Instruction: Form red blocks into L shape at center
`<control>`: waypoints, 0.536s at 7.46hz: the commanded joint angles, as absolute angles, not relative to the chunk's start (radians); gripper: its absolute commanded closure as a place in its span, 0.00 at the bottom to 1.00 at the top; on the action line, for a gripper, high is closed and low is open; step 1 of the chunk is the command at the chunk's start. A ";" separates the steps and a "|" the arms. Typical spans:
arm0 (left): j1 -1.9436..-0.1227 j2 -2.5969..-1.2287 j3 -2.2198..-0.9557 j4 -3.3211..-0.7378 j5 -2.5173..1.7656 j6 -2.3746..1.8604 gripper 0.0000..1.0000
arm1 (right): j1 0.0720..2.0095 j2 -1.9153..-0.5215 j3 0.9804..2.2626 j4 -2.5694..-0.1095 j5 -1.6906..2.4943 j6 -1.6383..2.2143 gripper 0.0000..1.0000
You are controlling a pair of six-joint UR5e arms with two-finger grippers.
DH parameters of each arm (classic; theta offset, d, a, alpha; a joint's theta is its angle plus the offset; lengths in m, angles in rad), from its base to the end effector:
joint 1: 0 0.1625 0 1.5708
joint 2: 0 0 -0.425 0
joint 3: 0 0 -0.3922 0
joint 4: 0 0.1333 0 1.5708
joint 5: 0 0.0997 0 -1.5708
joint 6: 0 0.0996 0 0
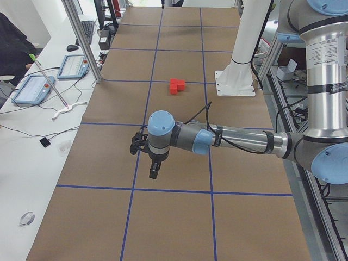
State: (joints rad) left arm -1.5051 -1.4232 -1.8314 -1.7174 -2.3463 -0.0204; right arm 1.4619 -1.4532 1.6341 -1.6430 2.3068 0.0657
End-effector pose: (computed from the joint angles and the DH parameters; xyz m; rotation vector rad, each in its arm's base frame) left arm -0.0344 -0.4450 0.5818 0.2131 0.7813 0.1435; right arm 0.0071 -0.5468 0.5766 0.0392 -0.7417 -0.0812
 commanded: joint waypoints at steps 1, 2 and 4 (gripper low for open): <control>-1.503 -1.422 -1.836 -1.723 -2.352 -0.018 0.00 | 1.462 -1.454 1.635 -1.643 2.307 0.067 0.00; -1.505 -1.422 -1.847 -1.721 -2.352 -0.020 0.00 | 1.462 -1.462 1.641 -1.643 2.310 0.071 0.00; -1.505 -1.422 -1.873 -1.723 -2.358 -0.020 0.00 | 1.460 -1.483 1.638 -1.643 2.310 0.074 0.00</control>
